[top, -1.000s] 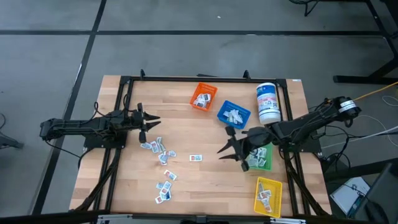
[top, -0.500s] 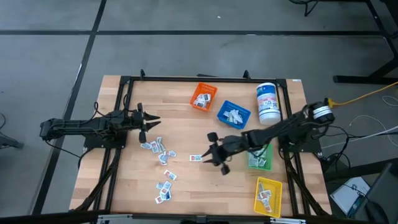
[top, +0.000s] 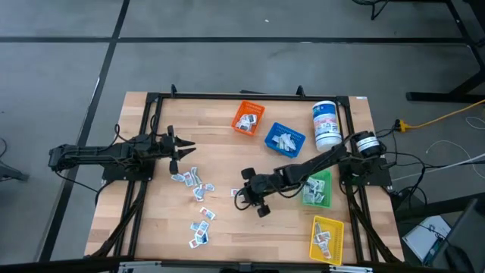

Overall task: Pick & Place First Aid Supplies
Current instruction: Put the orange ointment pack into the yellow basket

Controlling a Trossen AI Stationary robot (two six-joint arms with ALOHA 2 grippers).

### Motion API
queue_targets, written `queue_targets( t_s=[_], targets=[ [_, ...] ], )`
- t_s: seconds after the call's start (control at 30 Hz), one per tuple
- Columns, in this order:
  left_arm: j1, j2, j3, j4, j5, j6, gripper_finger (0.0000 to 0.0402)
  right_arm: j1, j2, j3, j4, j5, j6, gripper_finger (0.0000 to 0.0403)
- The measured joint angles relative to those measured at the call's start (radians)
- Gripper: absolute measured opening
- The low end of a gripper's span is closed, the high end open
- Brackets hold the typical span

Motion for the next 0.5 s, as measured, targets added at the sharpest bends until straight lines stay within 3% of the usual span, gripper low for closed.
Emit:
queue_targets(
  t_s=[0.23,0.33,0.5],
  targets=[
    [0.000,0.000,0.000,0.000,0.000,0.000,0.0093,0.000,0.004,0.009,-0.021,0.000,0.010,0.0196],
    [0.000,0.000,0.000,0.000,0.000,0.000,0.0091,0.000,0.004,0.009,-0.041,0.004,-0.002,0.0201],
    [0.000,0.000,0.000,0.000,0.000,0.000,0.0093,-0.001,0.034,0.009,-0.060,0.117,-0.013,0.0202]
  ],
)
